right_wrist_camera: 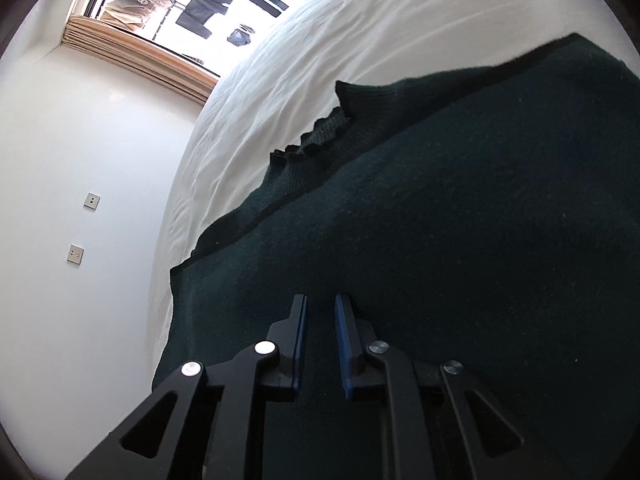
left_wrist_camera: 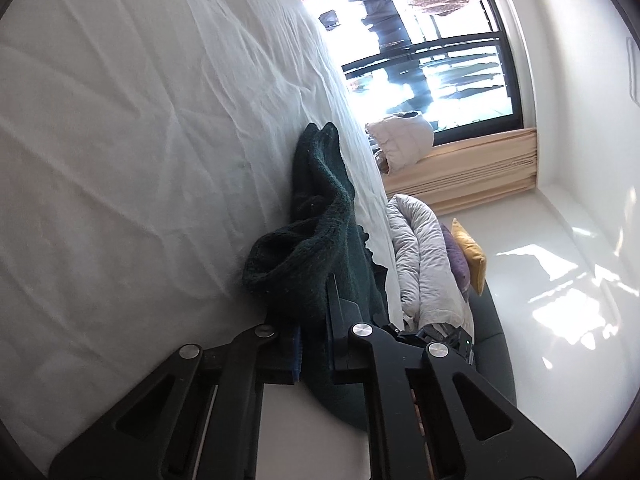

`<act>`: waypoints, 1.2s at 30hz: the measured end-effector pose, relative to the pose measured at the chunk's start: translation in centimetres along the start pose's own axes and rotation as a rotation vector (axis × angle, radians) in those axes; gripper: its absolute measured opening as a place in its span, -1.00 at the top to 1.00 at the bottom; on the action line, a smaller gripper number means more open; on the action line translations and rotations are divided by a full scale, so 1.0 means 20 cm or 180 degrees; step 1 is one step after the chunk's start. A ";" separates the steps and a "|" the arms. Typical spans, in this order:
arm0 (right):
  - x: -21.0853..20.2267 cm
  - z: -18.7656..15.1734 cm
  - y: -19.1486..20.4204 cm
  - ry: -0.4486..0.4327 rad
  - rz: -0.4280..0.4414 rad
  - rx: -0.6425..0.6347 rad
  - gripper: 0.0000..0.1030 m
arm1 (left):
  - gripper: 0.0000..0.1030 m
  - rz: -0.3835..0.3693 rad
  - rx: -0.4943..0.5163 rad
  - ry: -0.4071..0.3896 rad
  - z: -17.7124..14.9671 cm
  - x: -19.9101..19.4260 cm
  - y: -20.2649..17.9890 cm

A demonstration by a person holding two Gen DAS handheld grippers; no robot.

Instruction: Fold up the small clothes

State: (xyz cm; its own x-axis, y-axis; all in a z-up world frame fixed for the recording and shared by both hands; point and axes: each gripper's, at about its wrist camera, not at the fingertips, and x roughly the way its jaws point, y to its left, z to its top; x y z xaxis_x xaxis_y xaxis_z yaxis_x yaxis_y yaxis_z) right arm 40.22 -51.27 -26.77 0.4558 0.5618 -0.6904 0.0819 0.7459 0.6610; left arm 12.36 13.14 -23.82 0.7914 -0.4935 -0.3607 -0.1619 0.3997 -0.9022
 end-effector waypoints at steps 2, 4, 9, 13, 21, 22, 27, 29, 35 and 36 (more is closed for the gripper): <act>0.00 -0.01 -0.03 -0.0021 0.0057 0.0070 0.99 | 0.88 0.0028 0.0020 -0.0007 0.00 0.01 -0.01; 0.01 0.00 -0.08 -0.0008 0.0140 0.0154 1.00 | 0.88 0.0039 0.0036 -0.0003 0.00 0.01 -0.03; 0.02 -0.01 -0.09 -0.0022 0.0181 0.0060 1.00 | 0.88 0.0078 0.0149 -0.0034 0.02 0.02 -0.10; 0.02 -0.01 -0.09 -0.0056 0.0180 0.0025 1.00 | 0.88 0.0113 0.0389 -0.0070 0.01 0.03 -0.21; 0.04 -0.03 -0.07 -0.0111 0.0122 -0.0112 1.00 | 0.88 0.0155 0.0724 -0.0119 0.02 0.06 -0.37; 0.04 -0.03 -0.07 -0.0114 0.0117 -0.0127 1.00 | 0.88 0.0166 0.0762 -0.0120 0.01 0.07 -0.38; 0.03 -0.04 -0.07 -0.0141 0.0109 -0.0201 1.00 | 0.88 0.0222 0.0802 -0.0089 0.01 0.10 -0.40; 0.04 -0.05 -0.06 -0.0145 0.0111 -0.0201 1.00 | 0.88 0.0239 0.0786 -0.0063 0.02 0.10 -0.37; 0.04 -0.05 -0.06 -0.0161 0.0109 -0.0190 1.00 | 0.81 0.0265 0.0414 0.0347 0.07 0.18 -0.18; 0.04 -0.05 -0.06 -0.0163 0.0104 -0.0191 1.00 | 0.79 0.0246 0.0406 0.0377 0.08 0.16 -0.18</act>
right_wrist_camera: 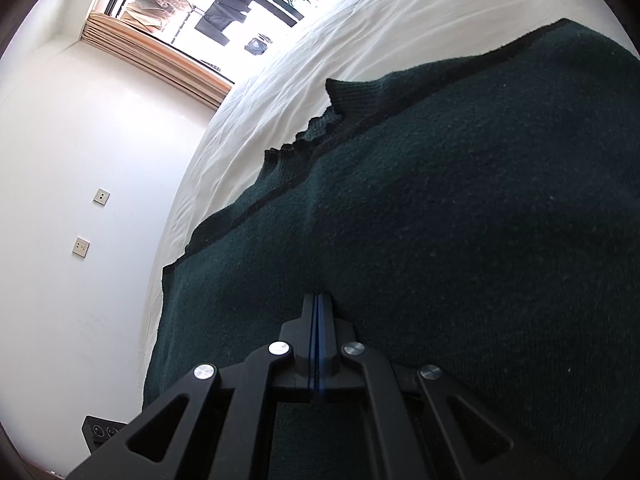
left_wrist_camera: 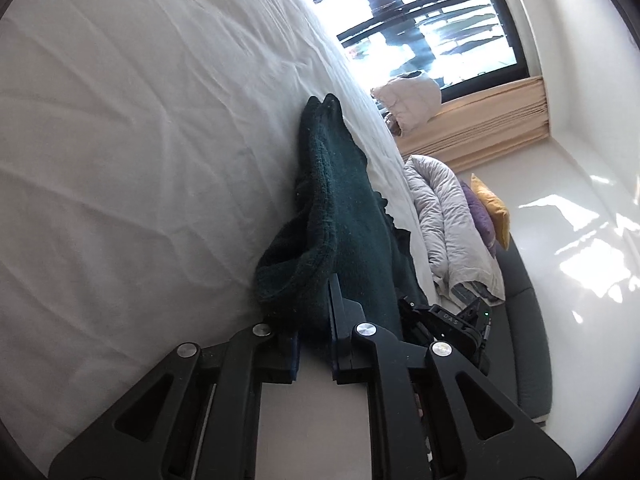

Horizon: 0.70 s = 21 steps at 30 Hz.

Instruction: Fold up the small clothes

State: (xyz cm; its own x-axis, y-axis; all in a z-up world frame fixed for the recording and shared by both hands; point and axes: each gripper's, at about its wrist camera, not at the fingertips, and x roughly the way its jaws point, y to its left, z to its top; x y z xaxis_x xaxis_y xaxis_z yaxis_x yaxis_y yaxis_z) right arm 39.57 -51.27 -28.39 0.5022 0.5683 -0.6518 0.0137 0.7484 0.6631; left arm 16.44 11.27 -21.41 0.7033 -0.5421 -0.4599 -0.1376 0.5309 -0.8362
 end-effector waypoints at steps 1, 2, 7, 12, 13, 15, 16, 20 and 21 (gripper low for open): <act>0.00 0.00 0.00 0.0002 -0.0007 0.0000 1.00 | 0.74 0.0032 0.0000 0.0016 0.00 -0.01 0.00; 0.00 0.00 0.00 0.0006 -0.0007 0.0004 1.00 | 0.62 0.0052 -0.0003 0.0065 0.01 -0.04 -0.01; 0.00 0.01 0.00 0.0013 -0.0013 0.0015 1.00 | -0.26 0.0237 0.0008 -0.0221 0.18 -0.20 -0.01; 0.01 0.02 0.00 0.0027 -0.0029 0.0029 1.00 | -0.41 0.0329 0.0191 0.0336 0.40 0.01 -0.03; 0.01 0.02 0.00 0.0028 -0.0027 0.0029 1.00 | -0.41 0.0332 0.0195 0.0446 0.45 0.05 -0.02; 0.01 0.02 0.00 0.0025 -0.0035 0.0023 1.00 | -0.41 0.0252 0.0184 0.0630 0.54 0.13 -0.04; 0.01 0.02 0.00 0.0030 -0.0034 0.0027 1.00 | -0.41 0.0185 0.0142 0.0766 0.58 0.19 -0.04; 0.01 0.03 -0.01 0.0071 -0.0008 0.0049 1.00 | -0.41 0.0226 0.0044 0.1023 0.68 0.34 -0.06; 0.01 0.04 -0.01 0.0079 0.0000 0.0052 1.00 | -0.41 0.0222 0.0034 0.1059 0.69 0.36 -0.06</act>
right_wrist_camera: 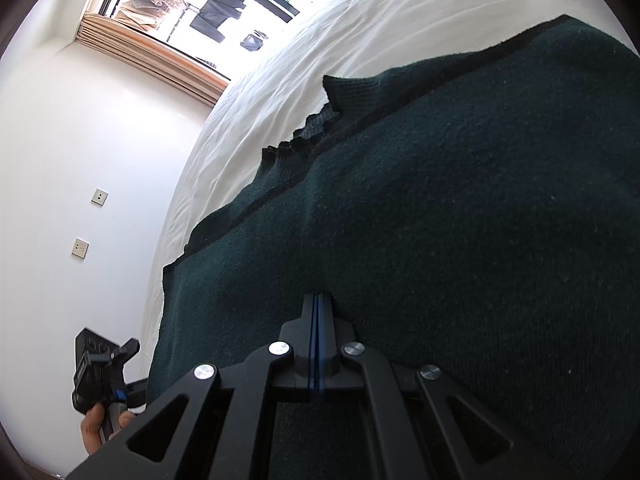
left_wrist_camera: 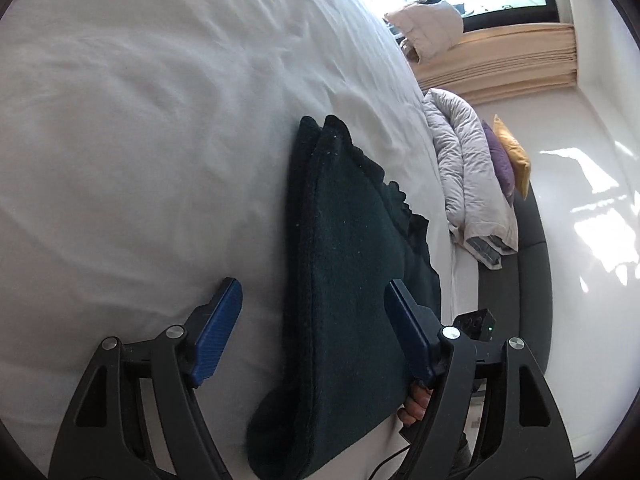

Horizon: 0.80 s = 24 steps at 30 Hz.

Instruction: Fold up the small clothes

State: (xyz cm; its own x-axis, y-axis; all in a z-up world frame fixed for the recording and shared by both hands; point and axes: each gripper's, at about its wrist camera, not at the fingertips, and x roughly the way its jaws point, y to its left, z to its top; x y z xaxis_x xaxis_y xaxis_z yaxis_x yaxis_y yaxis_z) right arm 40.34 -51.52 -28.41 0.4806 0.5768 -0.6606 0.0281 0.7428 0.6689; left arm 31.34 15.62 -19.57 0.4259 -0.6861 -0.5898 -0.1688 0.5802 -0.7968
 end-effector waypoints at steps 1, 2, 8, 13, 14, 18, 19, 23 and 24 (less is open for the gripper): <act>0.00 0.00 0.00 0.0005 0.0003 0.0000 1.00 | -0.40 -0.0029 -0.0034 0.0034 0.03 0.02 0.01; 0.00 0.00 0.00 0.0006 0.0005 -0.0001 1.00 | -0.37 -0.0113 -0.0081 0.0094 0.06 0.05 0.01; 0.00 0.00 -0.01 0.0021 0.0036 0.0002 1.00 | 0.67 -0.0150 -0.0167 0.0410 0.18 0.23 0.02; -0.01 0.01 -0.01 0.0047 0.0032 0.0016 1.00 | 0.80 -0.0135 -0.0125 0.0246 0.17 0.23 0.04; -0.01 0.01 -0.01 0.0055 0.0018 0.0009 1.00 | 0.81 -0.0102 -0.0070 0.0185 0.17 0.22 0.02; -0.01 0.01 0.01 0.0095 -0.0034 -0.0012 1.00 | 0.82 0.0071 0.0241 -0.0007 0.13 0.15 -0.11; -0.01 0.01 0.01 0.0102 -0.0039 -0.0010 1.00 | 0.82 0.0151 0.0368 -0.0049 0.12 0.13 -0.17; 0.00 0.01 0.01 0.0115 -0.0044 -0.0016 1.00 | 0.82 0.0278 0.0692 -0.0126 0.05 0.07 -0.38; 0.01 0.00 0.01 0.0115 -0.0048 -0.0020 1.00 | 0.82 0.0308 0.0758 -0.0135 0.04 0.07 -0.44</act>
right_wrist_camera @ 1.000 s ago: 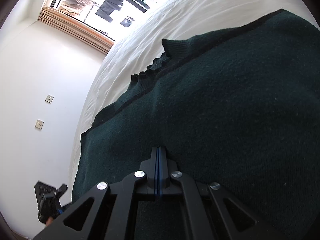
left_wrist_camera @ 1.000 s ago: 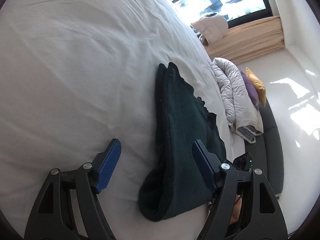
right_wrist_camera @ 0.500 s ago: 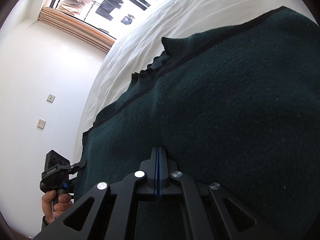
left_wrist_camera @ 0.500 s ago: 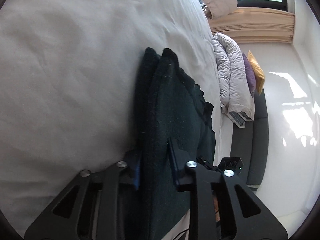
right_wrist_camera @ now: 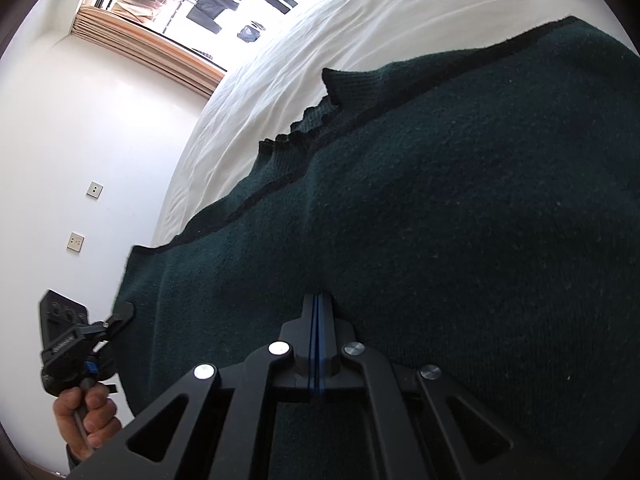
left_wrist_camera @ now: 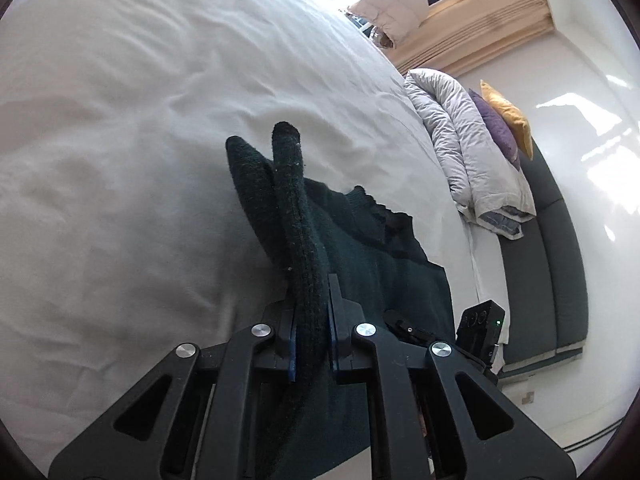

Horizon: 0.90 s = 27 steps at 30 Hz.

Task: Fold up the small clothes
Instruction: 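Lift the sweater end with the left tool and fold it over the body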

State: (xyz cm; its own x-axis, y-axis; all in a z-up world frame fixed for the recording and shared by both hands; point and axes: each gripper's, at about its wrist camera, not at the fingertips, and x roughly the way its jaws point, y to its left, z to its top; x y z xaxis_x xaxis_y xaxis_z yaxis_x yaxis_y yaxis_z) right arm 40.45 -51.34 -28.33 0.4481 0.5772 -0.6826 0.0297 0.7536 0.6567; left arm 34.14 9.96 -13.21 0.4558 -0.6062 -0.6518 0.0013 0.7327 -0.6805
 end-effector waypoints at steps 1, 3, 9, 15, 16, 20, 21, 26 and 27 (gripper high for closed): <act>0.00 0.00 0.00 -0.0004 -0.0002 0.0001 1.00 | 0.82 0.0011 0.0044 -0.0002 -0.01 0.01 -0.06; 0.01 0.00 -0.01 -0.0010 0.0016 -0.0003 1.00 | 0.82 0.0018 0.0111 0.0030 -0.01 0.02 -0.17; -0.06 0.00 -0.09 0.0011 0.0479 0.0211 0.88 | 0.82 0.0024 0.0171 0.0216 -0.05 0.15 -0.47; -0.21 0.03 -0.25 -0.0098 0.0877 0.0385 0.63 | 0.82 0.0180 0.0313 0.0395 -0.15 0.40 -0.81; -0.22 0.04 -0.29 -0.0112 0.0953 0.0450 0.63 | 0.82 0.0211 0.0356 0.0433 -0.18 0.45 -0.87; -0.29 0.04 -0.42 -0.0167 0.1105 0.0552 0.63 | 0.82 0.0259 0.0401 0.0571 -0.29 0.61 -1.03; -0.30 0.04 -0.42 -0.0151 0.1146 0.0551 0.63 | 0.82 0.0265 0.0383 0.0587 -0.31 0.64 -1.05; -0.39 0.05 -0.54 -0.0271 0.1291 0.0715 0.47 | 0.82 0.0323 0.0387 0.0668 -0.39 0.77 -1.16; -0.41 0.06 -0.57 -0.0297 0.1308 0.0767 0.40 | 0.82 0.0333 0.0395 0.0688 -0.40 0.79 -1.18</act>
State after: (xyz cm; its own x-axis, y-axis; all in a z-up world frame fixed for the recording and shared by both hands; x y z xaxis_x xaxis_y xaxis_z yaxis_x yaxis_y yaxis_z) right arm 37.44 -64.99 -29.85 0.5440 0.7729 -0.3267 0.0347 0.3683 0.9291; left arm 34.17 -19.43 -10.22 0.2586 -0.5674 -0.7818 0.0794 0.8191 -0.5682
